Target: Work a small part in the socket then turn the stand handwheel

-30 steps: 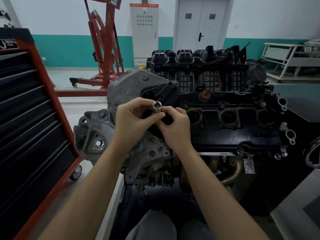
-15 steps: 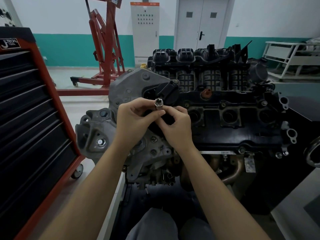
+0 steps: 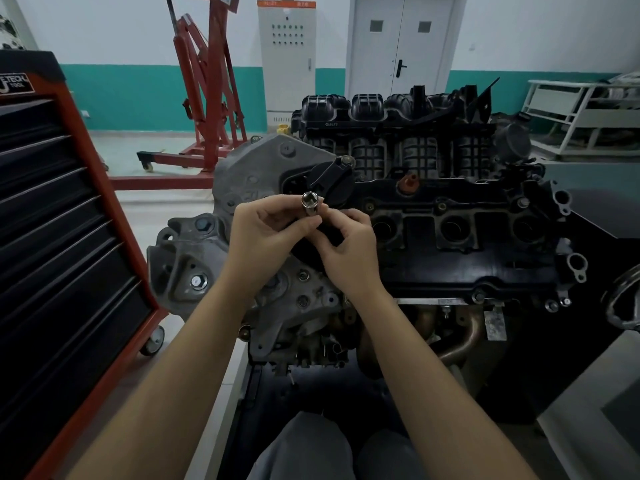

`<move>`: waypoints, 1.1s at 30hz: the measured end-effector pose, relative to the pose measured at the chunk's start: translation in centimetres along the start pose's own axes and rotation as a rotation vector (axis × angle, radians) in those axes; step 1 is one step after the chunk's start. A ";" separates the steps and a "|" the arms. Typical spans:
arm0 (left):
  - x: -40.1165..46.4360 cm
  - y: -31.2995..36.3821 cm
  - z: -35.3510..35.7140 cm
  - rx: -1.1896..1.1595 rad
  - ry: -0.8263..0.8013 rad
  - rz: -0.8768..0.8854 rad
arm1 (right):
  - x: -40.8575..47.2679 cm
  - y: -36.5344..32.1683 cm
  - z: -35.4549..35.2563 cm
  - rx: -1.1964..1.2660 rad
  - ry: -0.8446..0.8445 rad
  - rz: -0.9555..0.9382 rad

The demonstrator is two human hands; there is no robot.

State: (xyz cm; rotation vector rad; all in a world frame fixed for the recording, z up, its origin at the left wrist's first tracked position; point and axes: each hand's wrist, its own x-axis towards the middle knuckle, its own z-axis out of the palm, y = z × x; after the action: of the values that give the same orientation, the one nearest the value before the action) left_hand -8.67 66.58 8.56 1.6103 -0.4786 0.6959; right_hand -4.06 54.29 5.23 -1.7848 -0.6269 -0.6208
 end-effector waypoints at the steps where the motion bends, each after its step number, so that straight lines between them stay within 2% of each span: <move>1: 0.0 0.0 0.0 0.017 -0.005 0.014 | 0.0 0.0 0.0 0.004 0.006 0.014; 4: 0.0 -0.2 0.0 0.082 0.013 0.067 | 0.1 -0.1 0.0 0.029 0.031 0.027; 9: 0.1 -0.3 -0.1 0.013 0.006 0.031 | 0.0 0.0 -0.1 -0.013 0.014 -0.041; 15: 0.1 -0.2 0.0 0.080 -0.010 0.073 | 0.0 -0.2 -0.1 0.006 0.032 0.020; 21: 0.1 -0.1 -0.1 -0.023 -0.010 0.014 | 0.0 0.0 -0.2 -0.026 0.006 -0.022; 26: 0.0 -0.1 0.0 0.043 -0.024 0.041 | 0.0 -0.1 -0.1 0.026 0.021 0.052; 33: 0.1 -0.1 0.0 -0.016 -0.004 0.011 | 0.0 -0.1 0.0 -0.043 0.003 -0.013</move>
State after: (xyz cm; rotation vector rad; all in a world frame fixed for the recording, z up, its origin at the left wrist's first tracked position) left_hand -8.52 66.64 8.53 1.5950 -0.4947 0.6956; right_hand -4.16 54.27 5.30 -1.8204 -0.6276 -0.6504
